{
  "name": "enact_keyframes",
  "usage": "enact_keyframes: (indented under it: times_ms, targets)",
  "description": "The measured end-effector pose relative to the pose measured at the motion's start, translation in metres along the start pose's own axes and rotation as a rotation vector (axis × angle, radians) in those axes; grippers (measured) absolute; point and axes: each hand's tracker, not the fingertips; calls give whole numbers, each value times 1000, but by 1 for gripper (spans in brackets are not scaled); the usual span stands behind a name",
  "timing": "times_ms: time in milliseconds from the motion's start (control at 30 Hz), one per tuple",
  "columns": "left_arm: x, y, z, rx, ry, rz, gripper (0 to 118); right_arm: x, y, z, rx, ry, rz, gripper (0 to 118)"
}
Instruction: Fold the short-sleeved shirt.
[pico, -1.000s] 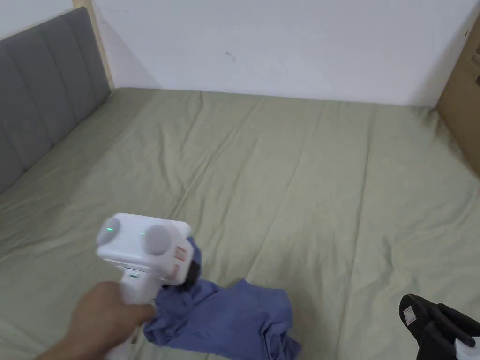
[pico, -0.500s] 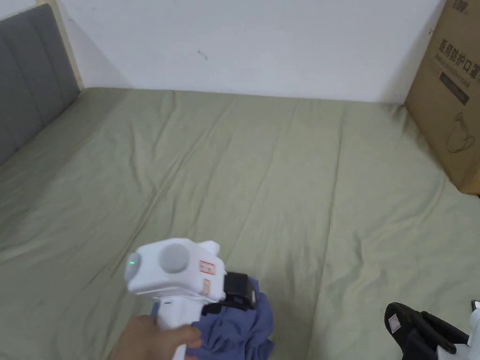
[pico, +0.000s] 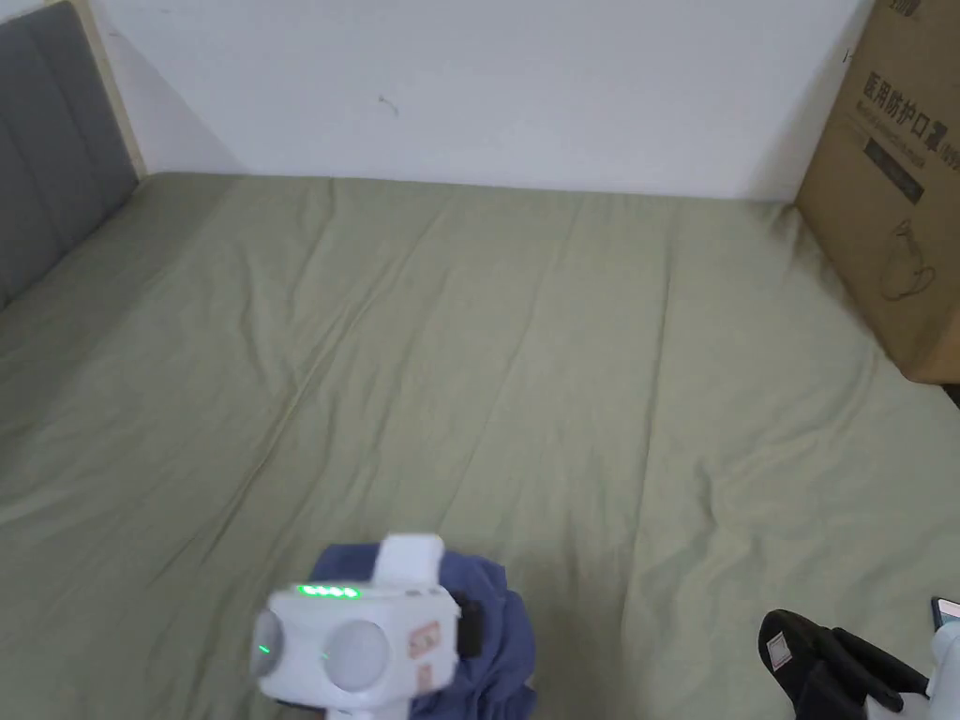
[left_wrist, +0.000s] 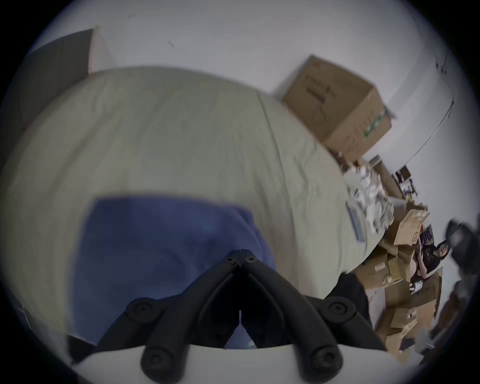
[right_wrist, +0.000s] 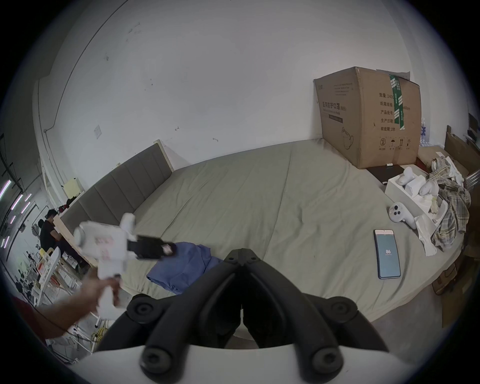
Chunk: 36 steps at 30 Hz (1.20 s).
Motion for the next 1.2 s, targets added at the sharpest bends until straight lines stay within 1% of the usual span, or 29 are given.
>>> enact_keyframes:
  times_ms: [67, 133, 167, 200, 267, 300, 333, 367, 400, 500, 600, 700, 800, 833, 900, 933, 967, 1000, 1033, 1067, 1100, 1133, 1167, 1200]
  targets:
    - [9, -28, -41, -80, -64, 98, 0, 0, -1, 0, -7, -7, 0, 0]
    - [19, -56, -71, -150, -77, 157, 0, 1, -4, -2, -13, -16, 7, 0]
    - [21, -59, -61, -64, -71, 159, 0, 1, -5, -4, -25, -21, 12, 0]
    - [25, -54, -53, 3, -19, 130, 0, 2, -6, -6, -32, -24, 17, 0]
    - [22, -47, -51, -38, -54, 111, 0, 2, -8, -11, -38, -30, 30, 0]
    - [16, -43, -41, -44, -72, 108, 0, 2, -8, -15, -44, -26, 32, 0]
    - [12, -41, -34, -46, -112, 142, 0, 1, -8, -22, -53, -15, 34, 0]
    - [9, -41, -24, -30, -132, 172, 0, -3, -7, -30, -63, 3, 45, 0]
    - [8, -41, -12, -17, -140, 164, 0, -8, -6, -38, -68, 22, 62, 0]
    - [0, -44, 33, 14, -169, 121, 0, -33, -5, -71, -63, 133, 143, 0]
    - [-15, -51, 82, 58, -184, 133, 0, -55, -17, -122, -135, 239, 182, 0]
    - [-31, -57, 127, 104, -172, 147, 0, -71, -43, -175, -253, 313, 209, 0]
    - [-44, -63, 163, 169, -113, 147, 0, -78, -79, -219, -352, 326, 304, 0]
    - [-49, -63, 170, 175, -95, 150, 0, -78, -92, -232, -388, 319, 317, 0]
    - [-60, -63, 181, 190, -85, 162, 0, -73, -116, -254, -490, 267, 330, 0]
    - [-66, -63, 183, 197, -80, 170, 0, -68, -126, -259, -448, 283, 323, 0]
    - [-72, -61, 184, 204, -70, 179, 0, -65, -130, -257, -382, 305, 334, 0]
    - [-81, -57, 184, 207, -65, 183, 1, -62, -127, -253, -382, 312, 320, 0]
    - [-90, -51, 182, 207, -62, 187, 13, -62, -124, -252, -392, 313, 313, 0]
    - [-100, -44, 177, 200, -63, 197, 39, -62, -123, -251, -392, 314, 313, 0]
    - [-112, -35, 171, 186, -87, 218, 71, -62, -124, -251, -389, 318, 327, 0]
    - [-126, -26, 163, 192, -143, 235, 75, -63, -122, -248, -388, 323, 347, 0]
    - [-138, -15, 154, 180, -137, 246, 75, -63, -122, -249, -389, 325, 346, 0]
    - [-155, -4, 141, 160, -166, 318, 78, -61, -121, -249, -392, 329, 342, 0]
